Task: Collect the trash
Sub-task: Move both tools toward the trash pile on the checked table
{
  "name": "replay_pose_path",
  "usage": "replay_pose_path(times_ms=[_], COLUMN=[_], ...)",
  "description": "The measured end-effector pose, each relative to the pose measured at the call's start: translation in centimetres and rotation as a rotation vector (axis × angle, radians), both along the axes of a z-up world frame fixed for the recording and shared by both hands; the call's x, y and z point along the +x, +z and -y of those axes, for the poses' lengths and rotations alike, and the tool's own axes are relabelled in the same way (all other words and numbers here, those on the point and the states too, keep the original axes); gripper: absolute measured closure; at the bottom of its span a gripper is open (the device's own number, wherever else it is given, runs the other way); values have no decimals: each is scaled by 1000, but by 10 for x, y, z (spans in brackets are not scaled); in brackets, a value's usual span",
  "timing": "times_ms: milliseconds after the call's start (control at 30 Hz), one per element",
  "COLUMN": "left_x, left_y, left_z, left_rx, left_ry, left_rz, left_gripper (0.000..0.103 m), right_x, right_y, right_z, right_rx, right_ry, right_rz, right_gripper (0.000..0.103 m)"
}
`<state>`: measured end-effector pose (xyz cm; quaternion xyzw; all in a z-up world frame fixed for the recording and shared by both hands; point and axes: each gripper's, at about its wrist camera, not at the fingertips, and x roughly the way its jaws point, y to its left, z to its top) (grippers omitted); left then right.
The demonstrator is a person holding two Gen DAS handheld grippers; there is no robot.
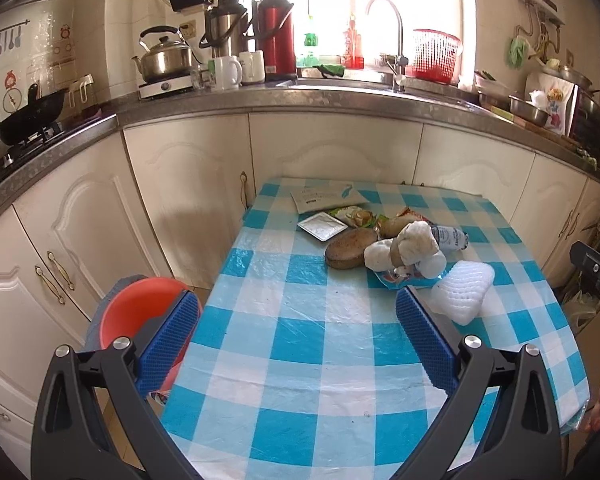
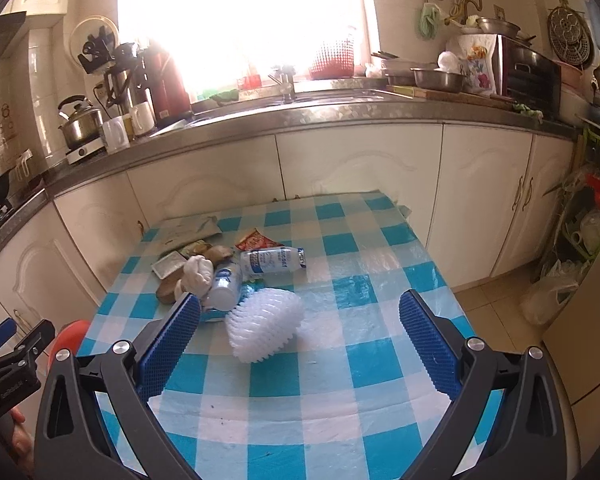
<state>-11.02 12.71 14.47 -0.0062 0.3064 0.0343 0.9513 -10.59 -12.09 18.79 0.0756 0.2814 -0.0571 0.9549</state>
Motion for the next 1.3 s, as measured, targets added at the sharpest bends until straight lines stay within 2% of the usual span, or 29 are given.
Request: replay_pose_path(times_ms=[367, 900, 1300], left_x=[-31, -47, -47], left_y=[29, 38, 39], left_z=[-14, -10, -9], left_rx=[-17, -11, -11], left_ry=[26, 15, 14], left_rz=[74, 111, 109], left_gripper=[4, 4, 4], right_x=[-36, -56, -55], right_y=[35, 40, 40], right_z=[-26, -40, -41], right_rx=[-16, -50, -47], right_ry=[52, 91, 115], right_rz=[101, 152, 147], right_gripper=[4, 4, 4])
